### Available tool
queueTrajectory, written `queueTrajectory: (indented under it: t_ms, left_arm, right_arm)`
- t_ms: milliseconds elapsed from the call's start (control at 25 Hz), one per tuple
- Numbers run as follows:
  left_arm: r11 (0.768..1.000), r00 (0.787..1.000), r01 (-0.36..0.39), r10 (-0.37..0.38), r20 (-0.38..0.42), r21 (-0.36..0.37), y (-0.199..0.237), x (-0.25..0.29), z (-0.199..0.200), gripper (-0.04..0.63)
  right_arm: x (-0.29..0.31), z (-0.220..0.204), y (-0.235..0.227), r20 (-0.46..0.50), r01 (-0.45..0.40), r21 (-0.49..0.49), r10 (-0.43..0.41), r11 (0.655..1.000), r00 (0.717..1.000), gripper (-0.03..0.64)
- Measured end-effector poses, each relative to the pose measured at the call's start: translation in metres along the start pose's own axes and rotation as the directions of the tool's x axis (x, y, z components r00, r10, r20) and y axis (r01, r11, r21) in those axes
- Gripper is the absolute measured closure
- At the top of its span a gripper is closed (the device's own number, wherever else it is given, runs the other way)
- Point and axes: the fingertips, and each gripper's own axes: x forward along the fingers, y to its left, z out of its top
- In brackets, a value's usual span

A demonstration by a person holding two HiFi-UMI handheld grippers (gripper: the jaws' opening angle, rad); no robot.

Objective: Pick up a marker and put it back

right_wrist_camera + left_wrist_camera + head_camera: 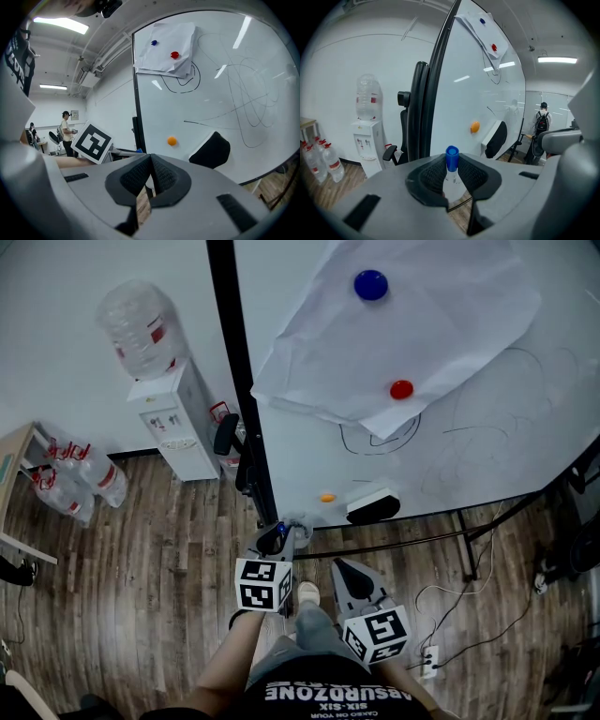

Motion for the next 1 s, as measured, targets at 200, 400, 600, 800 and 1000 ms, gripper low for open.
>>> queueTrajectory:
  t_ms: [200,400,600,800,1000]
  left_arm:
    - [1.000,1.000,0.006,-0.006,0.006,0.008,-0.003,-0.002,0.004,0.517]
    - [1.000,1.000,0.008,-0.009,0.024,0.018,-0.005,-0.004,0.011,0.517]
    - [1.000,0.999,0.012,-0.013,0.047,0.029,-0.009,-0.008,0.022,0.517]
    - [0.999,0.997,0.015,-0.019,0.079,0.043,-0.012,-0.014,0.035,0.517]
    - [0.999,0.994,0.024,-0.029,0.109,0.046,-0.015,-0.022,0.047,0.517]
  right_arm:
    - [-0.003,0.001,0.000,0.006,0.002,0.002,-0.002,1.000,1.000,0.620]
    - [-0.005,0.001,0.002,0.010,-0.002,0.000,0.002,1.000,1.000,0.620]
    - [-0.006,0.003,0.005,0.016,-0.009,-0.005,0.009,1.000,1.000,0.620]
    - [-0.008,0.005,0.008,0.025,-0.016,-0.003,0.016,1.000,1.000,0.620]
    - [-0.008,0.006,0.011,0.028,-0.018,-0.006,0.018,1.000,0.999,0.620]
